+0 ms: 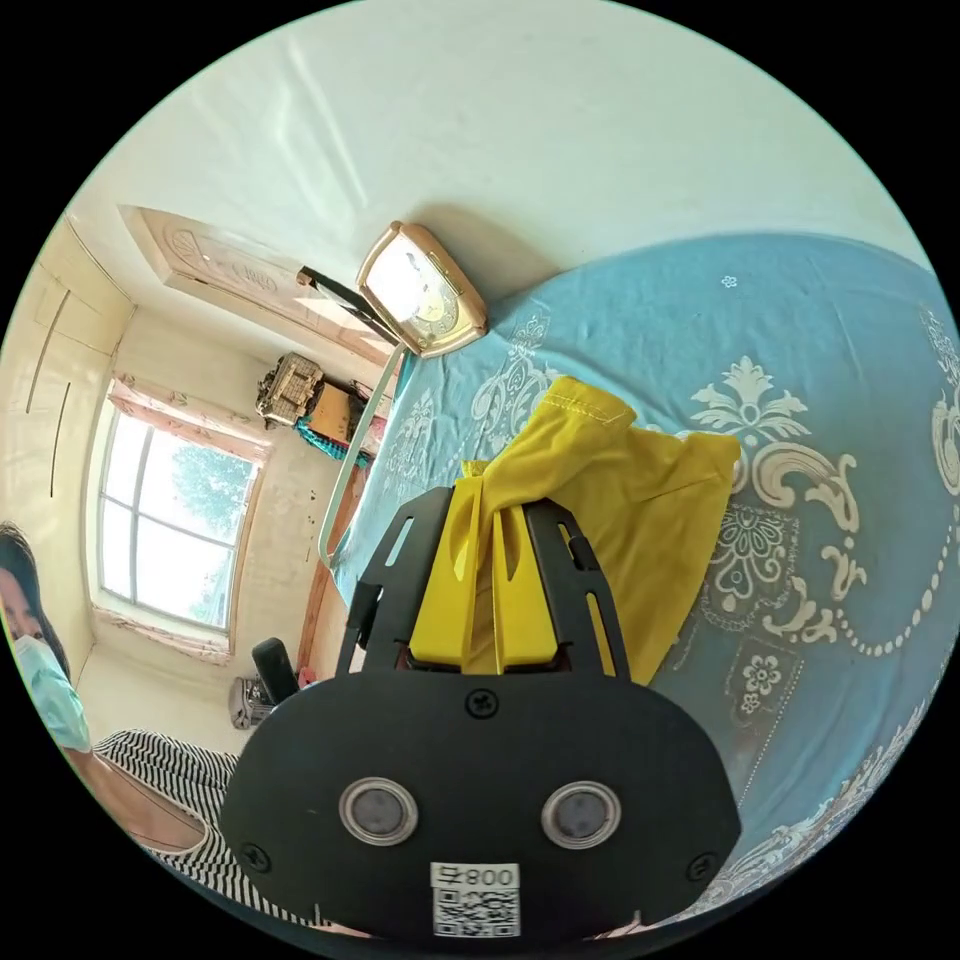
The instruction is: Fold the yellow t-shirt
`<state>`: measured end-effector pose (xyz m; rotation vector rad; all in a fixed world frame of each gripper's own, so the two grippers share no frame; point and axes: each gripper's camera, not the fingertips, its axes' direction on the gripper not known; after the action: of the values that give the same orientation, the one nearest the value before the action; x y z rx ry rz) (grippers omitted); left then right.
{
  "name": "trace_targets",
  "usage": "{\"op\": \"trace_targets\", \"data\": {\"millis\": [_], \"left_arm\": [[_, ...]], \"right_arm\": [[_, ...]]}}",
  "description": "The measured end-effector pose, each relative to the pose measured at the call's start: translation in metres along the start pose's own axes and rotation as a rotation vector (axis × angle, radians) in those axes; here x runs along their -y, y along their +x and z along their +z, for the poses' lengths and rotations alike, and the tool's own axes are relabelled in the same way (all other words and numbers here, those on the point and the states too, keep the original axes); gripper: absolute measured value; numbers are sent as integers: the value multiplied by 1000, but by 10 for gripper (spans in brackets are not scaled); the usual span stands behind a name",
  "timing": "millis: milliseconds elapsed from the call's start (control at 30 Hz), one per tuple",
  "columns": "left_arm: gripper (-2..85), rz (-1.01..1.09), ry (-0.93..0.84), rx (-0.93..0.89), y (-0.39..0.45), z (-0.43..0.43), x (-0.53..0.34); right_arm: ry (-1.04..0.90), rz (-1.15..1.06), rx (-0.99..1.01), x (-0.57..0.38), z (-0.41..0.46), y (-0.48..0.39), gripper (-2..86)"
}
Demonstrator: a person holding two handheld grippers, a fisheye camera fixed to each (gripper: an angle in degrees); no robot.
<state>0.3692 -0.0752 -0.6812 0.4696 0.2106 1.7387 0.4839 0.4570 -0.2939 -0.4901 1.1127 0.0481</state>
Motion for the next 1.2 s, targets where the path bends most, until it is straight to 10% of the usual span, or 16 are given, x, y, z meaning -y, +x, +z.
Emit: {"op": "trace_targets", "data": {"millis": [667, 1200], "left_arm": [[15, -430, 178, -30, -235, -182, -146], [12, -434, 151, 89, -250, -253, -202]], "right_arm": [[-323, -68, -178, 120, 205, -181, 3], [-321, -230, -116, 171, 173, -271, 35]]}}
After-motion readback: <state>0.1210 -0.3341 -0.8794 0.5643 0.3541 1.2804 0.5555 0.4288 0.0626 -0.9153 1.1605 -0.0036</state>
